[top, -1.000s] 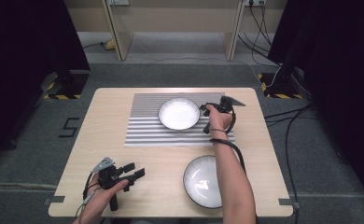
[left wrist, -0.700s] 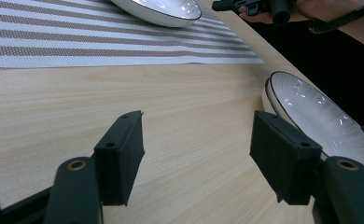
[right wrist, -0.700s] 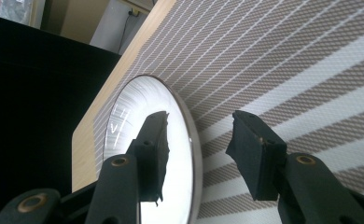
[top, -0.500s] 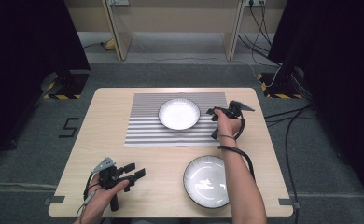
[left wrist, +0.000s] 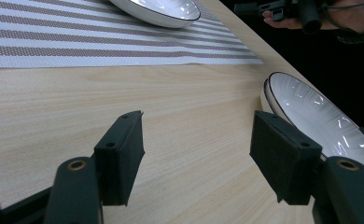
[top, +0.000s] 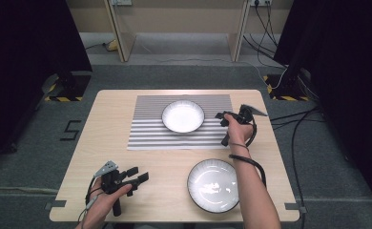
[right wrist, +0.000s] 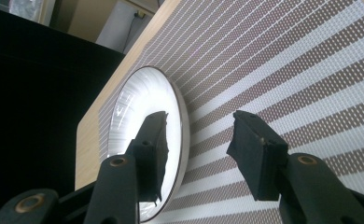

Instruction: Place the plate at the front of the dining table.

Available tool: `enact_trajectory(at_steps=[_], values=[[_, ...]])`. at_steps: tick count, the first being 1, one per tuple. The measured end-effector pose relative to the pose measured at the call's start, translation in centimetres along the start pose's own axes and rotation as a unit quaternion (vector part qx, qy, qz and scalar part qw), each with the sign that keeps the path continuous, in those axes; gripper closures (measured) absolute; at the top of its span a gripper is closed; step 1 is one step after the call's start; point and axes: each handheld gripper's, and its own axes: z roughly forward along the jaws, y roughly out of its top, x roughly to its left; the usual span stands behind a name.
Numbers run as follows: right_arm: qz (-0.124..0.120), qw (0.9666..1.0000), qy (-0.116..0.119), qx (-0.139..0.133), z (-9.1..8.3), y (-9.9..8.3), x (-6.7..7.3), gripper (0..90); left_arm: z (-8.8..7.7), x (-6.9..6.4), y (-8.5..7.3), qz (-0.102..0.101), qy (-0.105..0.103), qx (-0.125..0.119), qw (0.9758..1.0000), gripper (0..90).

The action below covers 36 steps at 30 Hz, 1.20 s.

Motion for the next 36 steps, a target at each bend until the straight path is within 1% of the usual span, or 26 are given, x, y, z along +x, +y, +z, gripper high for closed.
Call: enact_trajectory(at_steps=[2, 4, 6, 10, 14, 22, 28, 30, 33, 35, 36], values=[[-0.003, 1.0000, 0.002, 0.000, -0.4, -0.1, 0.1, 55.1, 0.0, 0.0, 0.0, 0.001, 0.001, 0.000, 1.0000, 34.3], [0.000, 1.0000, 0.009, -0.004, -0.9, -0.3, 0.1, 55.2, 0.0, -0.1, 0.0, 0.003, 0.002, 0.001, 1.0000, 34.4], [-0.005, 0.9999, 0.008, -0.005, -1.2, -0.4, 0.2, 55.2, 0.0, -0.1, 0.0, 0.002, 0.001, 0.000, 1.0000, 34.3], [-0.005, 0.9999, 0.011, -0.010, -1.8, -0.5, 0.1, 55.2, 0.0, -0.1, 0.0, 0.003, 0.001, 0.001, 1.0000, 34.4], [-0.014, 0.9998, 0.012, -0.009, -2.4, -0.8, -0.1, 55.2, 0.0, -0.2, 0.0, 0.003, 0.001, 0.002, 1.0000, 34.3], [-0.021, 0.9996, 0.015, -0.013, -3.5, -1.2, -0.4, 55.0, 0.0, -0.3, -0.1, 0.004, 0.001, 0.001, 1.0000, 34.3], [-0.019, 0.9996, 0.017, -0.015, -4.4, -1.7, -1.1, 54.9, 0.1, -0.3, -0.1, 0.004, 0.000, 0.002, 1.0000, 34.3], [-0.026, 0.9995, 0.014, -0.016, -4.7, -1.8, -1.3, 54.9, 0.1, -0.3, -0.1, 0.005, 0.001, 0.002, 1.0000, 34.3], [-0.029, 0.9994, 0.010, -0.017, -5.1, -2.1, -1.7, 54.9, 0.1, -0.4, -0.1, 0.006, 0.001, 0.004, 1.0000, 34.3], [-0.023, 0.9995, 0.012, -0.016, -5.4, -2.3, -2.0, 54.8, 0.1, -0.4, -0.1, 0.006, 0.000, 0.004, 1.0000, 34.3], [-0.029, 0.9994, 0.010, -0.016, -5.6, -2.4, -2.2, 54.8, 0.1, -0.4, -0.2, 0.006, 0.000, 0.004, 1.0000, 34.3]])
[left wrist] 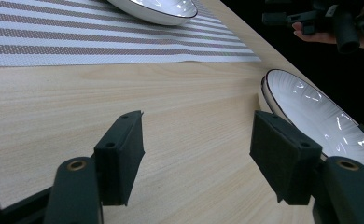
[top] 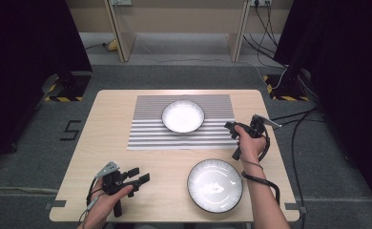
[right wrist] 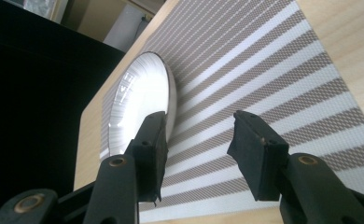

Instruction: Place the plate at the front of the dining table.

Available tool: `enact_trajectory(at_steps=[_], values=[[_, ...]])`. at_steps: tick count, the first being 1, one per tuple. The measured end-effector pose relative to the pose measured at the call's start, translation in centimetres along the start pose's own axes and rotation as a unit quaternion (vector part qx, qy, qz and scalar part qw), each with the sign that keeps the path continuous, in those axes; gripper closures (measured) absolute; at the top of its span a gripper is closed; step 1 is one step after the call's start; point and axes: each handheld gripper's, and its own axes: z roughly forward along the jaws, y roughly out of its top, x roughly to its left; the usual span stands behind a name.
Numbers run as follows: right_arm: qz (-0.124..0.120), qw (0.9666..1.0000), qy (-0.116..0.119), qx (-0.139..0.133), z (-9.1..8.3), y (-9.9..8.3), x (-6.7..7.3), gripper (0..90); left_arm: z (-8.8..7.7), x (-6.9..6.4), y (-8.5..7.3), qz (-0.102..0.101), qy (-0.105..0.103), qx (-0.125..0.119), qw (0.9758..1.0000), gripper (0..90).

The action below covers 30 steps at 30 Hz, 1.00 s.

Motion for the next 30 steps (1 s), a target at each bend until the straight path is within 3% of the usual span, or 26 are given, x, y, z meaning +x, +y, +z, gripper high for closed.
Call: enact_trajectory(at_steps=[10, 19, 30], values=[[0.012, 0.9999, 0.010, -0.002, -1.5, -1.2, -1.5, 54.6, 0.1, -0.1, -0.1, 0.000, -0.001, 0.002, 1.0000, 34.3], [-0.007, 0.9999, 0.002, -0.007, -2.7, -1.7, -1.9, 54.6, 0.1, -0.2, -0.1, 0.000, -0.001, 0.002, 1.0000, 34.3], [-0.013, 0.9998, -0.002, -0.017, -4.1, -2.4, -2.7, 54.4, 0.1, -0.2, -0.1, 0.000, 0.000, 0.002, 1.0000, 34.3]])
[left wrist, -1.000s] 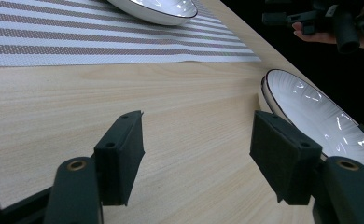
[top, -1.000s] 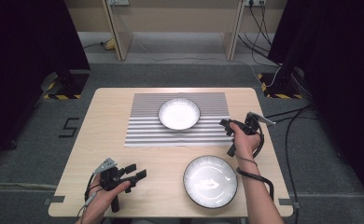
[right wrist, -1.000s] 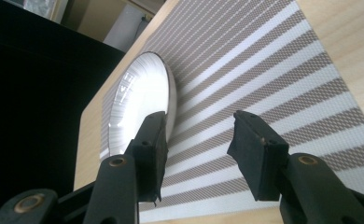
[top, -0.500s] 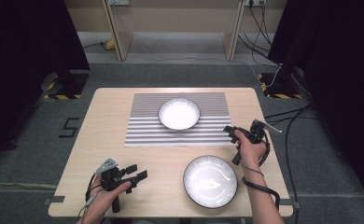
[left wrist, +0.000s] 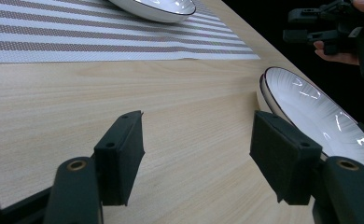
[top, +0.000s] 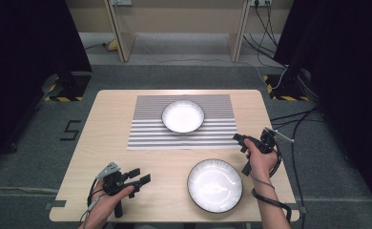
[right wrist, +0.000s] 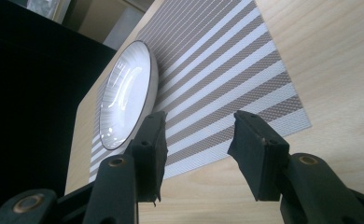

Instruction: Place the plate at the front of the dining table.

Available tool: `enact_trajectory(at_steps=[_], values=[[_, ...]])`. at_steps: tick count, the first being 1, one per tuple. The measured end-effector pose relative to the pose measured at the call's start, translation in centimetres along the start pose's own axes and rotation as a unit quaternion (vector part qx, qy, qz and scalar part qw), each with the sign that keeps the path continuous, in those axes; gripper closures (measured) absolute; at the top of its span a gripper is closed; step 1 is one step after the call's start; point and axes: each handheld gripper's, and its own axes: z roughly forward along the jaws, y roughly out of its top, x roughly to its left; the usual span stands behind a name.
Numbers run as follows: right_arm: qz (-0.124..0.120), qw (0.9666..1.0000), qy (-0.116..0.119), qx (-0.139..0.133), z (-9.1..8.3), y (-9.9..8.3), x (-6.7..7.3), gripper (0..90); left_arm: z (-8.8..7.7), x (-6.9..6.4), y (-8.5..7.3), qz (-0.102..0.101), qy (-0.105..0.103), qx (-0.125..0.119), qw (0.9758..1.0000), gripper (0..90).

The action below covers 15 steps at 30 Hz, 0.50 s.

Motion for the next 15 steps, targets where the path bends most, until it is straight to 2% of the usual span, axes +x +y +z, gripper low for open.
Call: enact_trajectory(at_steps=[1, 3, 6, 15], values=[[-0.003, 1.0000, -0.002, 0.000, -0.2, 0.0, 0.0, 54.4, 0.0, 0.0, 0.0, 0.000, 0.000, 0.000, 1.0000, 34.3], [0.008, 0.9999, 0.006, 0.001, -0.4, -0.2, -0.3, 54.3, 0.0, 0.0, 0.0, 0.001, 0.000, 0.001, 1.0000, 34.3], [0.011, 0.9999, 0.010, 0.004, -0.7, -0.6, -0.8, 54.2, 0.0, 0.0, 0.0, 0.000, 0.000, 0.000, 1.0000, 34.3], [0.000, 1.0000, 0.006, -0.003, -1.8, -1.2, -1.3, 54.0, -0.1, 0.1, 0.0, 0.000, 0.001, -0.001, 1.0000, 34.3]])
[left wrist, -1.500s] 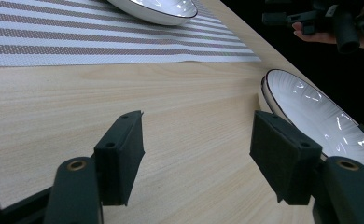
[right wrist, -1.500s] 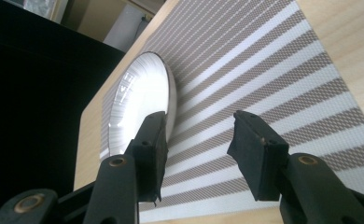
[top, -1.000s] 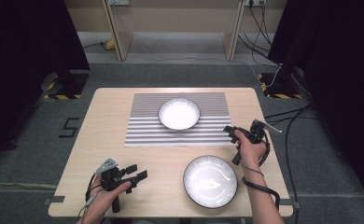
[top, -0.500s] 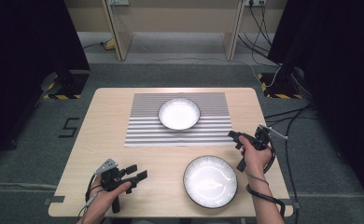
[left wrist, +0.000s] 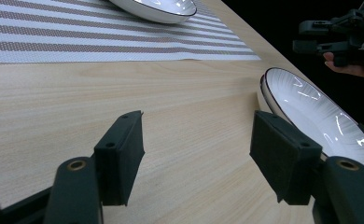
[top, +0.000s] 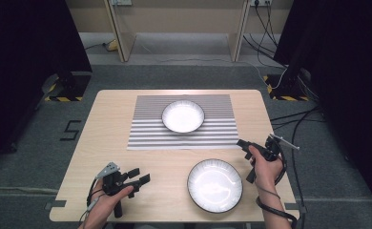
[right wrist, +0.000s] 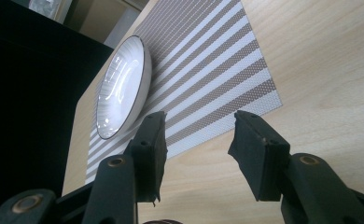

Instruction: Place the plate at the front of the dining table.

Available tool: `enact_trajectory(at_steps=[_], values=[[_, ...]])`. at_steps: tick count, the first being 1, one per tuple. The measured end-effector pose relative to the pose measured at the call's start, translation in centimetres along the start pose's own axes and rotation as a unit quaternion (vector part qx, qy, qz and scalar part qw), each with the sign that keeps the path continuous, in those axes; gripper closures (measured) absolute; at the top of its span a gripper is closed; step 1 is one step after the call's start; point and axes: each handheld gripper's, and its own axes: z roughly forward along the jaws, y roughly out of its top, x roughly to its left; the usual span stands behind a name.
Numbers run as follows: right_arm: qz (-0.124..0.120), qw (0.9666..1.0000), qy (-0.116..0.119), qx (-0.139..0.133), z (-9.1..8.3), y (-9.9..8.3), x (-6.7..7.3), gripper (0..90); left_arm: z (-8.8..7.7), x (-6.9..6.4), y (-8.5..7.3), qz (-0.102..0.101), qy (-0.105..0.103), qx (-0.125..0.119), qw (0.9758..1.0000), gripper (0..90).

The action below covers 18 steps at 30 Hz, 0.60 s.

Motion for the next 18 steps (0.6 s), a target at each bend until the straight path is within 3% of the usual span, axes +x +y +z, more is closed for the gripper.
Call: enact_trajectory(at_steps=[18], values=[[0.001, 1.0000, -0.002, -0.002, -2.1, -1.2, -1.4, 53.1, -0.1, 0.0, 0.0, 0.000, 0.000, -0.002, 1.0000, 34.3]])
